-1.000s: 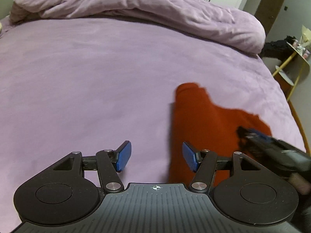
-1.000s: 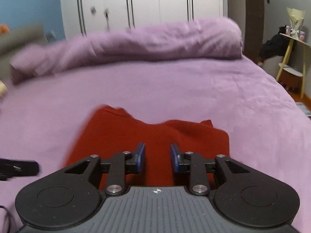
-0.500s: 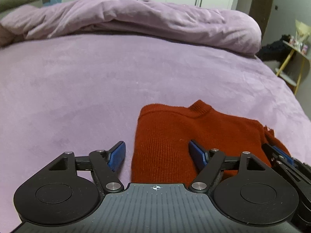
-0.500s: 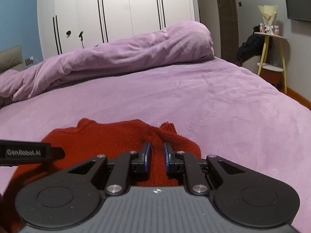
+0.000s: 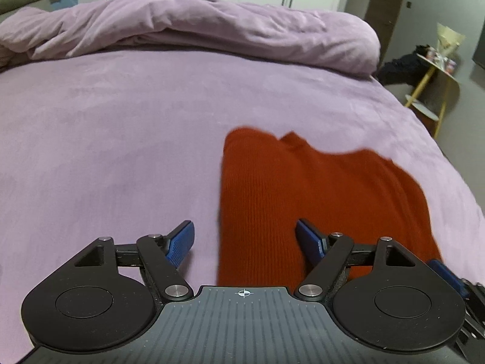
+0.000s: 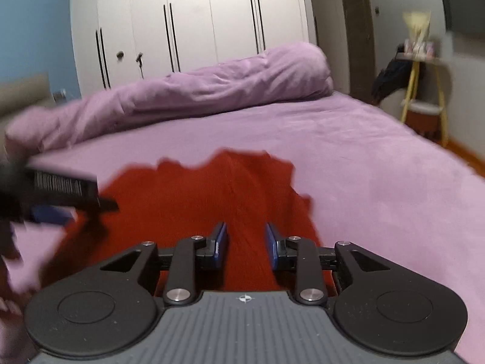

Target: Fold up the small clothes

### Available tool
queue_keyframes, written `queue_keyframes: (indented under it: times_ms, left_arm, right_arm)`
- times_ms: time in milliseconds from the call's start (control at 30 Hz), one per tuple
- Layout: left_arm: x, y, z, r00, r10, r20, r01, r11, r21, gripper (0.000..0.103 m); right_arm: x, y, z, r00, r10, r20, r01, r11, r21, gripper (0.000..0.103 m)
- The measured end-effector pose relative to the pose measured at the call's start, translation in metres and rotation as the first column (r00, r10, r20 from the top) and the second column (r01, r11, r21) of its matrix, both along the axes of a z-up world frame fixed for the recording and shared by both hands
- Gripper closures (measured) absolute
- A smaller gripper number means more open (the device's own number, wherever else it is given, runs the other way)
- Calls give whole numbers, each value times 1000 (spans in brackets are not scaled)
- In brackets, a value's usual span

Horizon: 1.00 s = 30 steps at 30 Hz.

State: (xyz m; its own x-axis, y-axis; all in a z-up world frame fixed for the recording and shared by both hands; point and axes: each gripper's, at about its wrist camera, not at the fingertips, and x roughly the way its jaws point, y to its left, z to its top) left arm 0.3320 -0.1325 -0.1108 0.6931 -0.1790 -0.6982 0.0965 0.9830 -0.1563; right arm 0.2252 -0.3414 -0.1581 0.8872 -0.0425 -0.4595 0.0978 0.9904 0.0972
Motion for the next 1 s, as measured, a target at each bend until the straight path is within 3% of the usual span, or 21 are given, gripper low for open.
queue_keyframes:
  times_ms: [67, 300, 467, 533, 633, 767, 833, 900, 933, 967, 1000]
  left_arm:
    - [-7, -1, 0, 1000, -14, 7, 13, 1000, 19, 23]
    - [-29, 11, 15, 996, -58, -74, 58, 998, 3, 23]
    - [-72, 41, 21, 989, -105, -106, 103, 994, -23, 23]
    - [-94, 55, 17, 989, -95, -115, 94, 995, -16, 23]
    - [-110, 59, 7, 983, -119, -139, 120, 993, 0, 24]
    - [-112, 39, 6, 979, -162, -127, 169, 984, 46, 25]
    - [-106, 25, 6, 978, -181, -104, 189, 980, 64, 25]
    - [-98, 11, 2, 977, -178, -116, 189, 977, 100, 25]
    - [-95, 7, -1, 978, -167, -123, 180, 977, 111, 25]
    - [-93, 4, -3, 980, -153, -128, 168, 979, 117, 25]
    - [-88, 2, -4, 982, -134, -134, 149, 982, 117, 25]
  right_arm:
    - [-11, -2, 0, 1000, -11, -20, 10, 1000, -8, 69]
    - [-40, -18, 18, 991, -7, -137, 30, 986, 162, 65]
    - [-70, -26, 17, 986, -24, -166, 66, 967, 248, 62]
    - [-74, -36, 12, 983, -20, -183, 86, 927, 364, 59]
    - [-71, -49, -1, 984, 15, -179, 90, 822, 563, 60]
    - [-64, -53, -12, 987, -34, -160, 132, 736, 663, 61]
    - [-61, -56, -17, 984, -56, -166, 160, 680, 716, 66]
    - [-57, -57, -17, 984, -55, -170, 165, 651, 741, 90]
    - [-54, -58, -16, 985, -43, -165, 155, 632, 759, 93]
    - [-54, -60, -17, 989, -23, -146, 131, 584, 801, 94]
    - [-55, -64, -19, 995, -2, -103, 90, 498, 863, 95]
